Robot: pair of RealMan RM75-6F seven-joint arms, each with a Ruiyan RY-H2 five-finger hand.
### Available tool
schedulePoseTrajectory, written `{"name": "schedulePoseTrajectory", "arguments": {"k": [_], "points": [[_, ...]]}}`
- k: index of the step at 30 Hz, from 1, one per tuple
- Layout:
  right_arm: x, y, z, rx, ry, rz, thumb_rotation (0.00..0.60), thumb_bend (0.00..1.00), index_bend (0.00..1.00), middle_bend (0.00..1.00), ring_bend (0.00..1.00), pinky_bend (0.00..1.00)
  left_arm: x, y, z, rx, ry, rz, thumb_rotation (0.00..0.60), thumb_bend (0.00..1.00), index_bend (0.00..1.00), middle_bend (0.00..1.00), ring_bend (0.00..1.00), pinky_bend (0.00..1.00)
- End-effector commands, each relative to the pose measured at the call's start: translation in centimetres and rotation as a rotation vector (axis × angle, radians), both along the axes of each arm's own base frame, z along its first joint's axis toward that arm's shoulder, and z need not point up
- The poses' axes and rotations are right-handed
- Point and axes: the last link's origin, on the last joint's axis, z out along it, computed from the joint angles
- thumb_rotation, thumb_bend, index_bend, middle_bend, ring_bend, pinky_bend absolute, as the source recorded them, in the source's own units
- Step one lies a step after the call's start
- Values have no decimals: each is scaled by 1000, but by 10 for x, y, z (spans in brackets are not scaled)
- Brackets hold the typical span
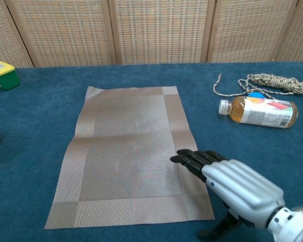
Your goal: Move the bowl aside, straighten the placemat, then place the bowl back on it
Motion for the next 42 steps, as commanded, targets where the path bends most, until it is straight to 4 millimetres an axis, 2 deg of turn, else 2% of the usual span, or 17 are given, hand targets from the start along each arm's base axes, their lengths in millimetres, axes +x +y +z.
{"name": "schedulePoseTrajectory", "arguments": {"k": [1, 13, 18, 23, 31, 37, 39, 42], "points": [[1, -3, -2, -7, -7, -4, 600, 39, 0, 0, 0, 0, 0, 0, -1, 0, -2, -1, 600, 70, 0, 0, 0, 0], [3, -7, -5, -34, -46, 14, 600, 311, 16, 0, 0, 0, -1, 2, -4, -9, -7, -1, 600, 70, 0, 0, 0, 0], [4, -7, -6, -37, -63, 18, 600, 358, 17, 0, 0, 0, -1, 2, -4, -11, -12, 0, 600, 70, 0, 0, 0, 0], [3, -7, -8, -34, -60, 21, 600, 484, 22, 0, 0, 0, -1, 2, -4, -11, -18, 0, 600, 70, 0, 0, 0, 0], [-1, -8, -10, -30, -60, 17, 600, 603, 25, 0, 0, 0, -2, 2, -4, -17, -21, 2, 600, 71, 0, 0, 0, 0], [-4, -10, -13, -33, -77, 6, 600, 592, 34, 0, 0, 0, -1, 1, -5, -23, -24, 2, 600, 70, 0, 0, 0, 0], [-3, -11, -13, -40, -95, 9, 600, 545, 87, 0, 0, 0, -1, 1, -5, -22, -24, 1, 600, 70, 0, 0, 0, 0], [0, -13, -9, -69, -155, 22, 600, 472, 238, 0, 0, 0, -1, 2, -5, -19, -29, 2, 600, 70, 0, 0, 0, 0]]}}
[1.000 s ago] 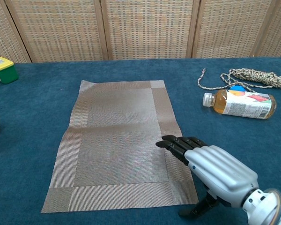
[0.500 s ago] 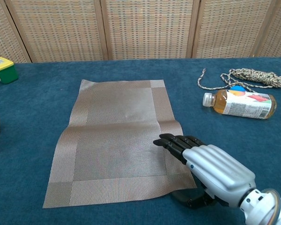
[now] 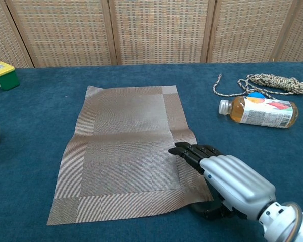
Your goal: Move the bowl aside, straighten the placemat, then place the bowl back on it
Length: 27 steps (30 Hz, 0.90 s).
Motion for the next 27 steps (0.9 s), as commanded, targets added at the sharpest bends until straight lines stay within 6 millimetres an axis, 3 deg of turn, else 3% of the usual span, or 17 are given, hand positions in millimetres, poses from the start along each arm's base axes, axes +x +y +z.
{"name": "schedulePoseTrajectory", "arguments": {"k": [1, 4, 8, 15, 20, 27], "points": [[3, -1, 4, -42, -64, 21, 600, 450, 294, 6, 0, 0, 0, 0, 0, 1, -4, 0, 600, 70, 0, 0, 0, 0], [3, -2, 6, -77, -95, 37, 600, 416, 417, 68, 0, 0, 0, 0, 0, 0, -5, -3, 600, 70, 0, 0, 0, 0], [3, -1, 7, -105, -124, 53, 600, 411, 510, 141, 0, 10, 1, 0, 0, -3, -5, -4, 600, 70, 0, 0, 0, 0], [0, -2, 5, -105, -129, 55, 600, 415, 518, 145, 0, 11, 1, -1, 0, -4, -10, -5, 600, 70, 0, 0, 0, 0], [0, -2, 6, -105, -136, 50, 600, 550, 520, 136, 0, 10, 1, 0, 0, -4, -17, -5, 600, 70, 0, 0, 0, 0], [1, -1, 7, -99, -140, 48, 600, 591, 531, 134, 0, 11, 1, -1, 0, -1, -18, -7, 600, 70, 0, 0, 0, 0]]}}
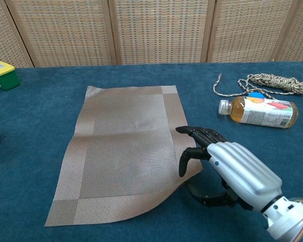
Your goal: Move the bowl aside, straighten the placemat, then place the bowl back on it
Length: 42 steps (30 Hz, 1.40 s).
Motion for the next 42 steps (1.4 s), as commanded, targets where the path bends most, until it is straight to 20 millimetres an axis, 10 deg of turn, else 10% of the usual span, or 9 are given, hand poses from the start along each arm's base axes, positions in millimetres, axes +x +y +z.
{"name": "schedulePoseTrajectory", "arguments": {"k": [1, 24, 42], "points": [[0, 0, 0, 2, 2, 3, 600, 592, 533, 134, 0, 11, 0, 0, 0, 2, -1, -1, 600, 71, 0, 0, 0, 0], [-1, 3, 16, -19, 7, 20, 600, 587, 660, 221, 0, 11, 1, 0, 1, 9, -6, -5, 600, 70, 0, 0, 0, 0], [-54, -19, 100, -202, 102, -63, 600, 568, 690, 222, 0, 9, 4, -3, 1, 10, -2, -23, 600, 70, 0, 0, 0, 0]]}}
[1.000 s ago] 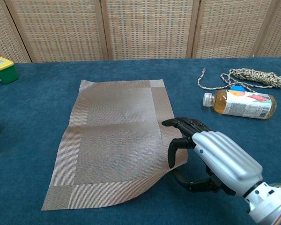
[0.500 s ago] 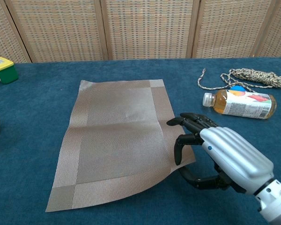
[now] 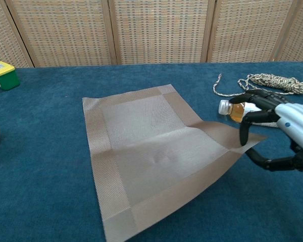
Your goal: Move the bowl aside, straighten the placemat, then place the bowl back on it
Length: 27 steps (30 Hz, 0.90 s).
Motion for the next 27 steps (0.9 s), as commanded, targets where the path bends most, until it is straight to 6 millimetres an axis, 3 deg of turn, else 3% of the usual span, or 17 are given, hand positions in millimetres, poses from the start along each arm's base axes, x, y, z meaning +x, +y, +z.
{"name": "schedulePoseTrajectory", "arguments": {"k": [1, 5, 20, 24, 27], "points": [[-14, -8, 18, -40, 34, -37, 600, 567, 693, 222, 0, 9, 0, 0, 0, 1, 2, -1, 600, 70, 0, 0, 0, 0], [-32, -28, 41, -91, 115, -84, 600, 567, 700, 222, 0, 9, 1, 0, 0, 4, 6, -4, 600, 70, 0, 0, 0, 0], [-55, -84, 79, -177, 302, -202, 600, 559, 678, 219, 0, 3, 0, 0, -1, 4, 10, 0, 600, 70, 0, 0, 0, 0], [-62, -93, 87, -204, 355, -238, 600, 490, 555, 107, 0, 0, 0, 0, -2, 3, 11, -1, 600, 70, 0, 0, 0, 0], [-66, -93, 92, -203, 352, -278, 600, 422, 384, 7, 0, 0, 0, 0, -2, 3, 11, -1, 600, 70, 0, 0, 0, 0]]}}
